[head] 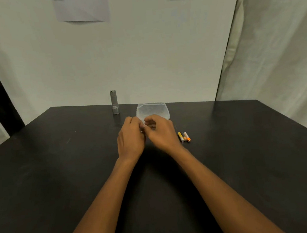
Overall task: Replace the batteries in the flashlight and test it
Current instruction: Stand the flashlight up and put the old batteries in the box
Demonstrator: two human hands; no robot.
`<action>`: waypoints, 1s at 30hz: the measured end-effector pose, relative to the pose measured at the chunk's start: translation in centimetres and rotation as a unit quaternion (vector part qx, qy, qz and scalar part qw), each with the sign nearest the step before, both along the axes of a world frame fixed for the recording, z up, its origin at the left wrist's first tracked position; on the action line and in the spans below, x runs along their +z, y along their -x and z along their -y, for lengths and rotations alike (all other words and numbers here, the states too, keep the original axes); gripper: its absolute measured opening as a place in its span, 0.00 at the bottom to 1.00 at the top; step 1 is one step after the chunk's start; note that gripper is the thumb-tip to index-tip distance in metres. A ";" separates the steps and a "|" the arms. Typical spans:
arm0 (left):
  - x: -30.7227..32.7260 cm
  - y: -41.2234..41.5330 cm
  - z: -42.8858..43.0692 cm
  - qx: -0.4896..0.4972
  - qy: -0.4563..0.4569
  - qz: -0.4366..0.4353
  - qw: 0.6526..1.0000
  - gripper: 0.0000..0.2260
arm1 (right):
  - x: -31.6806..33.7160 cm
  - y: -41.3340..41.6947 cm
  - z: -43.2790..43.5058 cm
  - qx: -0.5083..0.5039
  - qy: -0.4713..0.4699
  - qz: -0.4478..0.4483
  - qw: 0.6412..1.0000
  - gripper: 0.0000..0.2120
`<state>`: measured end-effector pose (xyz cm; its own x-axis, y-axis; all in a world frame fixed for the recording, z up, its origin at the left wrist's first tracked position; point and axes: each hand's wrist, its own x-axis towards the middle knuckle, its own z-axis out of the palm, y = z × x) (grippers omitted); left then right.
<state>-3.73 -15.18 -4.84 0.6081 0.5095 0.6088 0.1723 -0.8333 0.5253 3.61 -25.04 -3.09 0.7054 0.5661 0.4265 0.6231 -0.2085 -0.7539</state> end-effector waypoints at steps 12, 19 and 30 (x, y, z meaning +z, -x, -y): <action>-0.9 -5.0 5.5 -0.145 0.130 -0.039 0.980 0.10 | 1.6 -7.7 11.1 0.003 0.207 -0.024 0.978 0.25; -0.7 -5.9 5.2 -0.239 0.127 -0.195 0.943 0.34 | -0.8 -8.9 11.1 0.053 0.195 -0.090 0.975 0.32; -0.3 -6.1 4.6 -0.251 0.141 -0.192 0.938 0.28 | -0.8 -9.7 11.1 0.079 0.178 -0.078 0.978 0.26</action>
<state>2.39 -19.77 -5.18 0.9615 0.2080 0.1798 0.0169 -0.6975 0.7164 13.35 -36.18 -3.85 0.6383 0.7660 0.0766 0.5518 -0.3859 -0.7393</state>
